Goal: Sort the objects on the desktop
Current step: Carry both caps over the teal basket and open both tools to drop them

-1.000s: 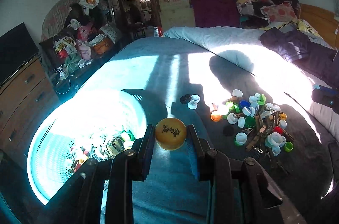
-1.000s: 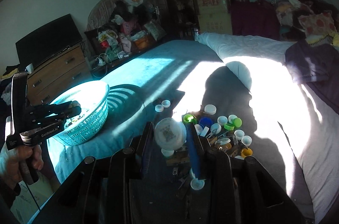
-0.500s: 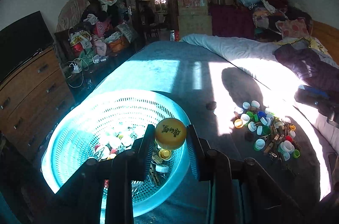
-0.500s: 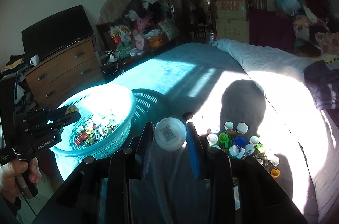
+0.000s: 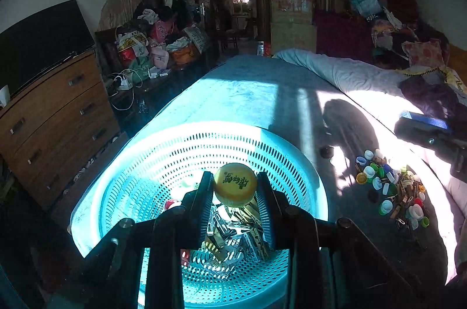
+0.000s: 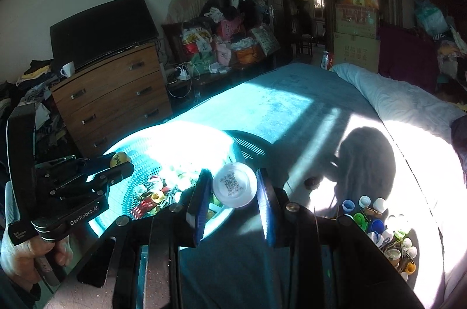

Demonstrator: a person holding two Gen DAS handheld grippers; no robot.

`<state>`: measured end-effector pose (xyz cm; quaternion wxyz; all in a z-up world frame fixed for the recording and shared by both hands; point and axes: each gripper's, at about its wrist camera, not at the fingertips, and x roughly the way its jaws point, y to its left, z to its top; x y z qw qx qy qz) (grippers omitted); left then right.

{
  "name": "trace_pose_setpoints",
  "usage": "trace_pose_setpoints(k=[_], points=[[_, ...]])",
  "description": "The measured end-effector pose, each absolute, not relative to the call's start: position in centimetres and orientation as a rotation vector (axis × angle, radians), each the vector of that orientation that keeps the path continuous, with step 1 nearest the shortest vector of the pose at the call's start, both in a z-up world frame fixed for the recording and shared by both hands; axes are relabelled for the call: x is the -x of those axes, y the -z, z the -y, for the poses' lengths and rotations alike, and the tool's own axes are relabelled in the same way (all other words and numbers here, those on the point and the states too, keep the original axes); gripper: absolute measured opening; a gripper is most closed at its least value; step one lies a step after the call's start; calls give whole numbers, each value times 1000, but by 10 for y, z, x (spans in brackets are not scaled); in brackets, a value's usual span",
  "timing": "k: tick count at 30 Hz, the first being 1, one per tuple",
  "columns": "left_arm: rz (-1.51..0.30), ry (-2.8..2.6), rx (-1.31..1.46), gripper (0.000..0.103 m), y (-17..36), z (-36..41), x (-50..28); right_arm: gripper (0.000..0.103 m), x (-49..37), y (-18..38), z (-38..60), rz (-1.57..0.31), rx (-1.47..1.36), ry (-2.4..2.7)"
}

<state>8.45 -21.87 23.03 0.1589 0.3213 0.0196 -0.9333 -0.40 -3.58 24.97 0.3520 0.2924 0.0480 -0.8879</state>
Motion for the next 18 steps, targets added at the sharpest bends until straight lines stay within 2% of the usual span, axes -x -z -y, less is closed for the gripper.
trace_pose_setpoints(k=[18], points=[[-101, 2601, -1054, 31, -206, 280, -61, 30, 26, -238, 125, -227, -811, 2165]])
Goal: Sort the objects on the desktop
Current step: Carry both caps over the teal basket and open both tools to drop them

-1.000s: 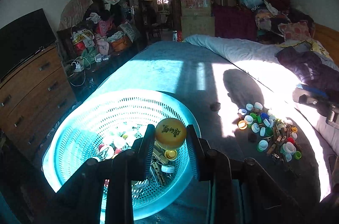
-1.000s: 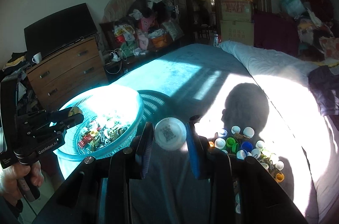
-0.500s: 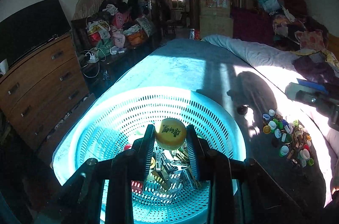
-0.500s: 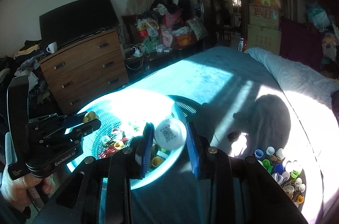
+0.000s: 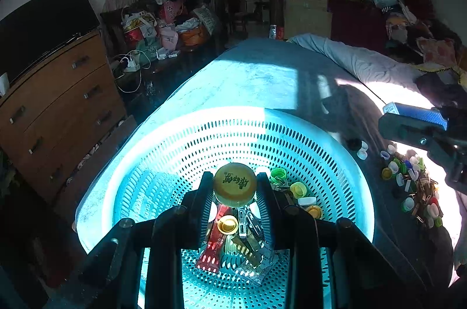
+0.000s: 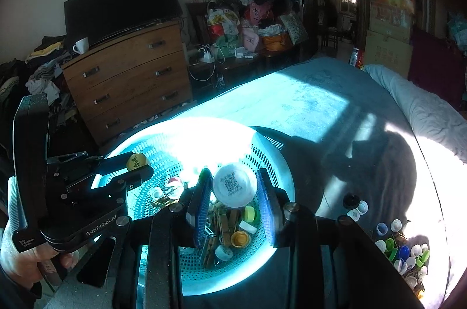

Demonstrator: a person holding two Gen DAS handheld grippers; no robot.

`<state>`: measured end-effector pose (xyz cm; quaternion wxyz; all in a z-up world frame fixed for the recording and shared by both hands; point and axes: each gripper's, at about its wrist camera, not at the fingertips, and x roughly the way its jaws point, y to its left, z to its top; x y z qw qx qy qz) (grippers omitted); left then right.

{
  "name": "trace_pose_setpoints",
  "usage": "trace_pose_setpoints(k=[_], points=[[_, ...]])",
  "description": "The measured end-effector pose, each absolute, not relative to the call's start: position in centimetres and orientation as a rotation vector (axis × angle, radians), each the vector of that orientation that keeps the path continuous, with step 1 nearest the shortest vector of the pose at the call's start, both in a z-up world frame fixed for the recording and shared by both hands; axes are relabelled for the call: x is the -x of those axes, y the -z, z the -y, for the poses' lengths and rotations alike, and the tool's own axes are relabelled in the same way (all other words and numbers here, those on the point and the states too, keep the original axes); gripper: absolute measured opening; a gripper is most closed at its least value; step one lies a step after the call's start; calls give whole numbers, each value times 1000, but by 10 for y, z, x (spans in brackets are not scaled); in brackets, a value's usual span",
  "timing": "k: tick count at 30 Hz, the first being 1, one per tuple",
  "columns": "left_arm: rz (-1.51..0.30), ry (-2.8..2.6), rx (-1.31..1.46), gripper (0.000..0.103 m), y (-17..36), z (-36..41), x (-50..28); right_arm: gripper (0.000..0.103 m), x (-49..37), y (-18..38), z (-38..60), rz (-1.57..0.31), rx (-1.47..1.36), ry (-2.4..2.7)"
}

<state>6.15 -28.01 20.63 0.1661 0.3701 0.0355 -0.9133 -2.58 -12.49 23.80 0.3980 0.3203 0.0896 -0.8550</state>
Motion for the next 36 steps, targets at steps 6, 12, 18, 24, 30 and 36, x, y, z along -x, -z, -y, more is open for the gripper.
trace_pose_setpoints(k=[6, 12, 18, 24, 30, 36], points=[[-87, 2543, -1395, 31, -166, 298, -26, 30, 43, -218, 151, -203, -976, 2013], [-61, 2491, -1471, 31, -148, 305, -17, 30, 47, -204, 172, -218, -1058, 1930], [-57, 2505, -1453, 31, -152, 305, -17, 30, 47, -201, 176, -216, -1061, 1919], [-52, 2507, -1452, 31, -153, 302, -18, 30, 46, -201, 175, -214, -1058, 1919], [-39, 2506, -1458, 31, -150, 299, -17, 30, 46, -200, 175, -210, -1060, 1916], [-38, 2505, -1454, 31, -150, 298, -16, 30, 46, -198, 176, -209, -1065, 1912]])
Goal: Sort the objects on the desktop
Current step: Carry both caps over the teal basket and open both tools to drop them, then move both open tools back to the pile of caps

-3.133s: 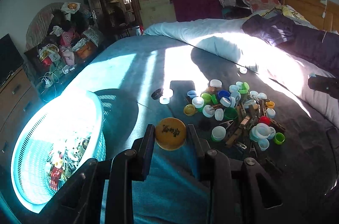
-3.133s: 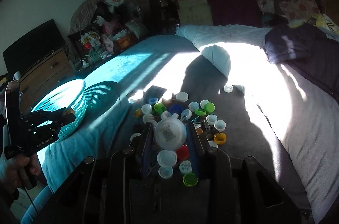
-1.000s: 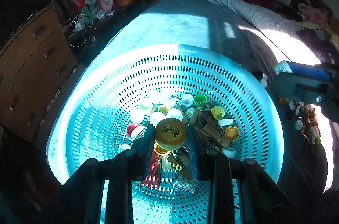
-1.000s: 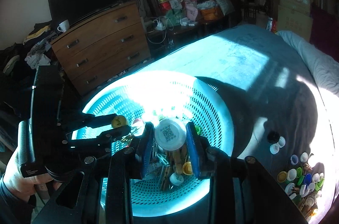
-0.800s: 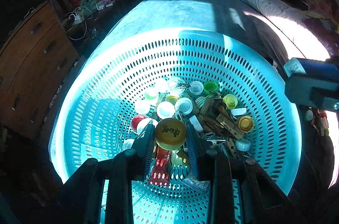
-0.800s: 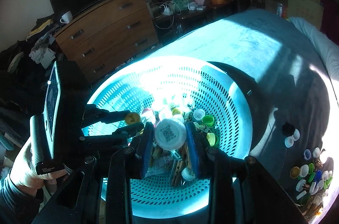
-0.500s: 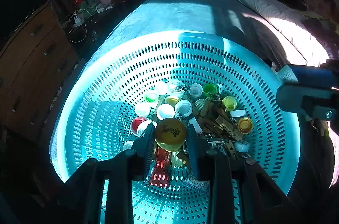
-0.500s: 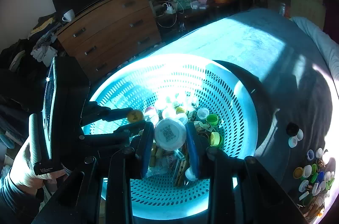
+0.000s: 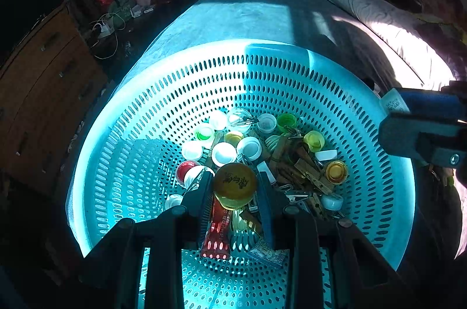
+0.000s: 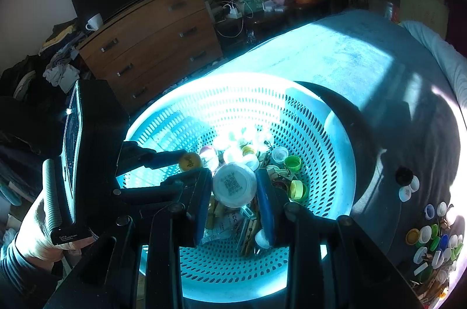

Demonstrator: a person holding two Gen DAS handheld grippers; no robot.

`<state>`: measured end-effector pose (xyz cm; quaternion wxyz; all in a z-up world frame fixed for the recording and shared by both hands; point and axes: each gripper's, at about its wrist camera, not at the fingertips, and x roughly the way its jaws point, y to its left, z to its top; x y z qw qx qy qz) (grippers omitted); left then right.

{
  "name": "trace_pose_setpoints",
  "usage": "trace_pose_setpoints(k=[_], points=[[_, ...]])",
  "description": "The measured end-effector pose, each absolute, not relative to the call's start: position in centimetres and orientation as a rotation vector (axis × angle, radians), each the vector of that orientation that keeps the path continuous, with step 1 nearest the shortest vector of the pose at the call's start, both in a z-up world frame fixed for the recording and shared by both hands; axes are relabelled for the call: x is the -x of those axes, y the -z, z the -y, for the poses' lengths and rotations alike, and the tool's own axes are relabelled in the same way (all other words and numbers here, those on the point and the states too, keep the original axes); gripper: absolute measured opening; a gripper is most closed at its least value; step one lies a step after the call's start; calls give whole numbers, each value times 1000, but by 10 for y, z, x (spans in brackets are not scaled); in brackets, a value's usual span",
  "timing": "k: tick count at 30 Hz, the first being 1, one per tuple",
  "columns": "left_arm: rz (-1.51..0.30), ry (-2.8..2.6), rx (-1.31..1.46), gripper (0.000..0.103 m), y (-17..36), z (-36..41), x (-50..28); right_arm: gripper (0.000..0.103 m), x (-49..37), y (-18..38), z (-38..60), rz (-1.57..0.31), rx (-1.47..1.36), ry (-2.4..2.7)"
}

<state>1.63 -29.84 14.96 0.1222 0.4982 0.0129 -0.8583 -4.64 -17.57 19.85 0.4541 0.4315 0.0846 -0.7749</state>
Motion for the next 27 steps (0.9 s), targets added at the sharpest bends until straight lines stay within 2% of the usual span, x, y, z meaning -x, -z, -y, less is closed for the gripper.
trace_pose_setpoints(k=[12, 15, 21, 24, 27], points=[[-32, 2496, -1446, 31, -148, 305, -17, 33, 45, -195, 180, -221, -1067, 1919], [-23, 2467, -1433, 43, -146, 308, -20, 79, 44, -199, 177, -218, -1035, 1958], [-31, 2529, -1363, 44, -158, 288, -37, 77, 28, -235, 115, -97, -854, 2032], [47, 2652, -1328, 44, -170, 242, -45, 83, 24, -236, 51, -77, -801, 2133], [151, 2792, -1308, 54, -178, 182, -49, 89, 37, -215, -29, -31, -885, 2240]])
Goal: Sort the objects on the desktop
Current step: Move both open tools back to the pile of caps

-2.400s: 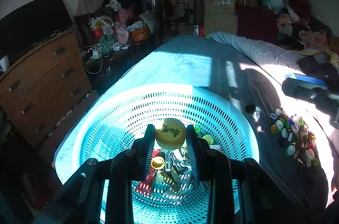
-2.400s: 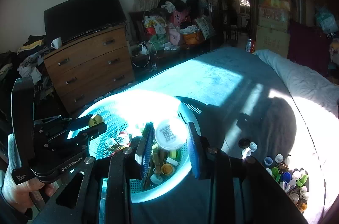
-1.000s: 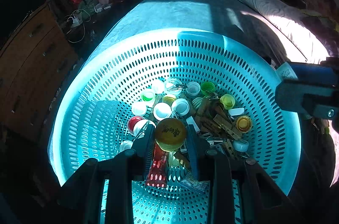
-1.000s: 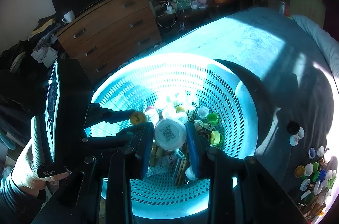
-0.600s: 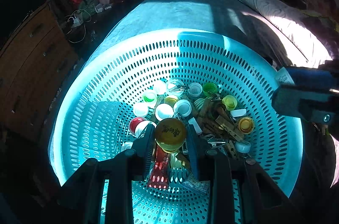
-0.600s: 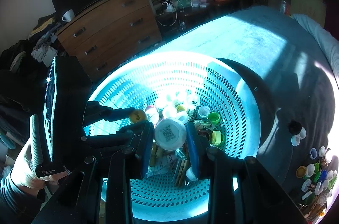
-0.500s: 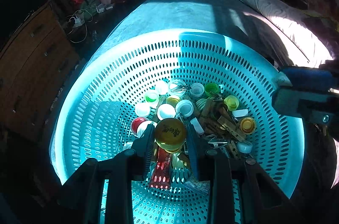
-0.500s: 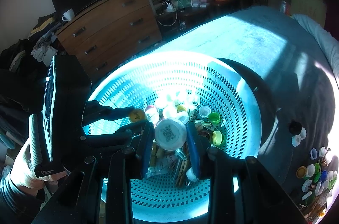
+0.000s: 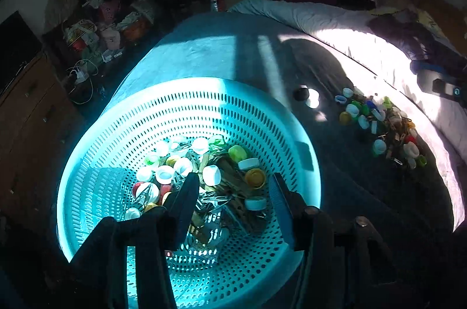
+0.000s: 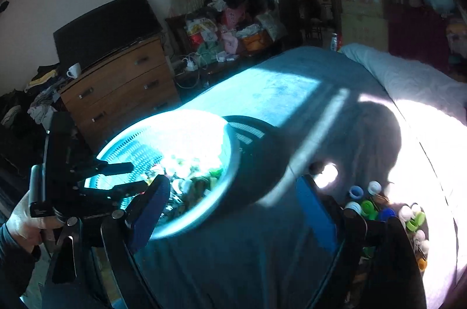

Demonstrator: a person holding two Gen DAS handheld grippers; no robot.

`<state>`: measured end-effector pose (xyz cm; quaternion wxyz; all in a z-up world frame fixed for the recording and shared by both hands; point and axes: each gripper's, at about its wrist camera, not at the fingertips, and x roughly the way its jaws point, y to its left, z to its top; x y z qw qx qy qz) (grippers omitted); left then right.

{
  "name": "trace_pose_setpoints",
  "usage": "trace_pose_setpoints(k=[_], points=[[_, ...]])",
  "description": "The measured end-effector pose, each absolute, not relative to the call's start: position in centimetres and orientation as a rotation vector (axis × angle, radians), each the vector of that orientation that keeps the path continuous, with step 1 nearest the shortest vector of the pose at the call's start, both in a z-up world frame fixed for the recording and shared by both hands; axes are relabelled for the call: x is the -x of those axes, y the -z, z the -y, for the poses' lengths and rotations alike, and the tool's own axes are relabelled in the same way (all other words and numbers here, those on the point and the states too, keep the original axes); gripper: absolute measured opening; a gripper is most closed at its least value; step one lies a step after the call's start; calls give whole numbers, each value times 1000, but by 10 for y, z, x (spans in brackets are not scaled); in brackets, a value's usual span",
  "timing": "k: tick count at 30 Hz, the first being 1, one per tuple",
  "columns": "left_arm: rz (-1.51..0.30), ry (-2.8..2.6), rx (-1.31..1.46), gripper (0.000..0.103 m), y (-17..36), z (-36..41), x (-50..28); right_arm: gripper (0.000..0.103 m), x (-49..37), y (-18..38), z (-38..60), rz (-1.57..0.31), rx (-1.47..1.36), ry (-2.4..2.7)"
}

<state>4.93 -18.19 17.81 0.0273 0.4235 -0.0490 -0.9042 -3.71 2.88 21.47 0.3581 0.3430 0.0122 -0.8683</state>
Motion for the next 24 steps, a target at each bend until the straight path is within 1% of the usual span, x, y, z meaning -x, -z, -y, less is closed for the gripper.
trace_pose_setpoints(k=[3, 5, 6, 7, 8, 9, 11, 13, 16, 17, 18, 19, 21, 24], points=[[228, 2926, -1339, 54, -174, 122, -48, 89, 54, -185, -117, 39, -1027, 2368], [248, 2958, -1397, 54, -162, 93, -44, 86, 58, -165, -172, 73, -1094, 2437], [252, 2954, -1426, 54, -154, 82, -42, 81, 58, -155, -196, 91, -1122, 2460], [244, 2946, -1456, 54, -145, 72, -39, 72, 56, -144, -217, 102, -1149, 2472], [228, 2937, -1488, 54, -137, 65, -38, 66, 54, -131, -233, 100, -1185, 2473], [211, 2926, -1517, 54, -130, 60, -36, 59, 51, -118, -245, 87, -1225, 2467], [188, 2903, -1562, 54, -114, 51, -33, 57, 46, -89, -256, 31, -1296, 2443], [170, 2882, -1596, 54, -104, 43, -34, 57, 44, -61, -257, -30, -1356, 2416], [179, 2850, -1636, 54, -93, 37, -35, 59, 55, -28, -256, 60, -1412, 2350], [189, 2842, -1646, 54, -90, 37, -36, 64, 60, -21, -254, 97, -1411, 2318], [197, 2834, -1657, 54, -87, 37, -37, 81, 63, -20, -249, 111, -1381, 2304], [197, 2824, -1669, 54, -84, 38, -38, 90, 66, -21, -243, 108, -1351, 2289], [192, 2800, -1688, 54, -76, 39, -39, 93, 72, -21, -228, 63, -1344, 2285], [142, 2765, -1723, 54, -64, 43, -39, 87, 66, -24, -195, 28, -1291, 2112]])
